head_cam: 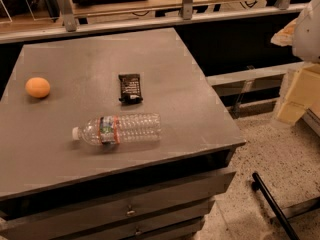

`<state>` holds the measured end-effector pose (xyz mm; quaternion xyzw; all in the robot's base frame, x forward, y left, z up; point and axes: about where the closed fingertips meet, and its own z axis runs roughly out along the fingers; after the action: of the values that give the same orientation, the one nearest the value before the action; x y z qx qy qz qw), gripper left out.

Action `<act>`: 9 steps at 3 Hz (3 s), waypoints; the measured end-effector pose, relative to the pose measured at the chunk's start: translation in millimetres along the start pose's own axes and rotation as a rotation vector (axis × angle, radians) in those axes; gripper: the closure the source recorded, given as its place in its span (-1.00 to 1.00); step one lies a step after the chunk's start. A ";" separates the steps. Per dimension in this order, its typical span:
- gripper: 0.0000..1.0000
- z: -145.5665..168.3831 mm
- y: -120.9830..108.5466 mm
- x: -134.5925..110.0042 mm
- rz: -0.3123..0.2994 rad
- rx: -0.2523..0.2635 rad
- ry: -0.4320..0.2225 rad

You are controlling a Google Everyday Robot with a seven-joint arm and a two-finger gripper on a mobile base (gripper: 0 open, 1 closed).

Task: Pick orange

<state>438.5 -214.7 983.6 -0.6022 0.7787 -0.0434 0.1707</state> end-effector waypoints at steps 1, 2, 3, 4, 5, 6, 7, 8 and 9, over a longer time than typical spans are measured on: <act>-1.00 0.0 0.0 0.0 0.000 0.000 0.000; -1.00 15.6 -20.9 -48.5 -0.095 -0.017 -0.069; -1.00 47.7 -48.9 -159.1 -0.281 -0.058 -0.230; -1.00 77.9 -47.5 -283.1 -0.481 -0.118 -0.384; -1.00 83.6 -34.9 -340.9 -0.565 -0.140 -0.437; -1.00 83.6 -34.8 -341.0 -0.565 -0.140 -0.438; -1.00 87.4 -37.4 -347.2 -0.559 -0.137 -0.488; -1.00 101.6 -49.1 -373.6 -0.545 -0.124 -0.642; -1.00 127.6 -67.5 -418.5 -0.526 -0.151 -0.823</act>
Offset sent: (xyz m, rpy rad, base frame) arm 0.1149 0.1435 0.0022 0.1281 -0.0359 0.3829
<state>631.9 183.3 971.7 -0.7561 0.4695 0.2129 0.4032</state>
